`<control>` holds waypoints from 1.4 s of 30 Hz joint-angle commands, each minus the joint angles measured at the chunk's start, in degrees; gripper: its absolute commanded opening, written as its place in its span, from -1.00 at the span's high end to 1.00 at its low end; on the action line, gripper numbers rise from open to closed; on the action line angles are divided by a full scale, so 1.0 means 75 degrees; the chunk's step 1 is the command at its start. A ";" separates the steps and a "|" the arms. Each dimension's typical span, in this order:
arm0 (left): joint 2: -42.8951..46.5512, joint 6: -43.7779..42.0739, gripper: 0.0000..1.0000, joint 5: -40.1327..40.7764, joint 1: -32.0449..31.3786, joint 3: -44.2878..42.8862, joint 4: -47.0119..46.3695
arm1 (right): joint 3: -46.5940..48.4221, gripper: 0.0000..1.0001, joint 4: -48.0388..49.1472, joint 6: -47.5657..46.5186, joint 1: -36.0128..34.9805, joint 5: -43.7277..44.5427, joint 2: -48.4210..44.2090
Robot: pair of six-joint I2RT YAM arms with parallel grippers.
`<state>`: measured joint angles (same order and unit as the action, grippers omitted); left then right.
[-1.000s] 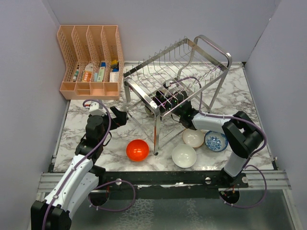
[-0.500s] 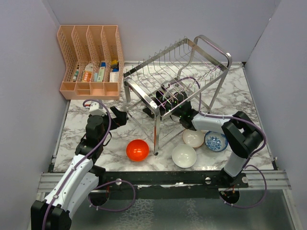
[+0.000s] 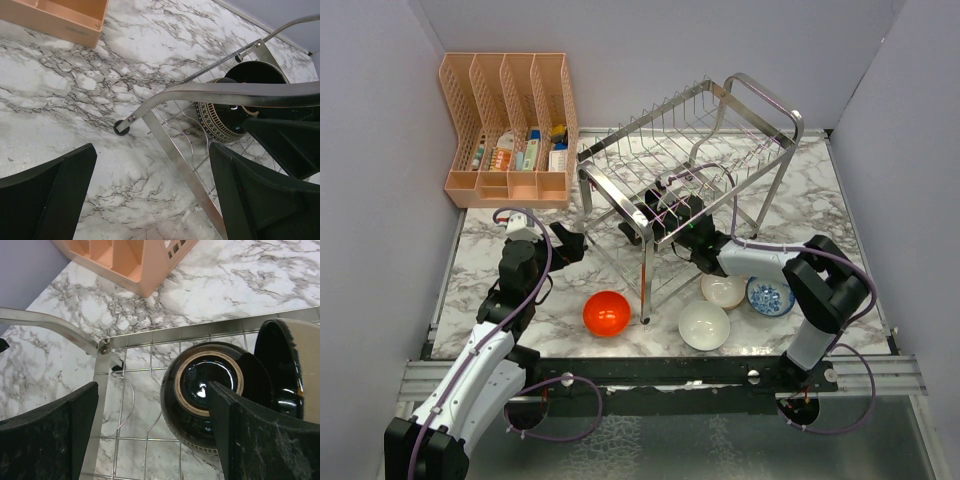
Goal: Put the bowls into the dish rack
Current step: Adjust the bowl in the dish rack.
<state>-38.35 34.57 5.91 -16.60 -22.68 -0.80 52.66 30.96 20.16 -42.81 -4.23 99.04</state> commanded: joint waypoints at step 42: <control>-0.0128 -0.0109 -0.98 0.0102 0.0022 -0.0041 -0.0072 | 0.0934 -0.85 -0.1032 -0.1088 -0.0304 0.2132 0.0980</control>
<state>-39.70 34.15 5.91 -16.60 -22.68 -0.82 59.20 25.54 13.10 -45.28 13.72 104.66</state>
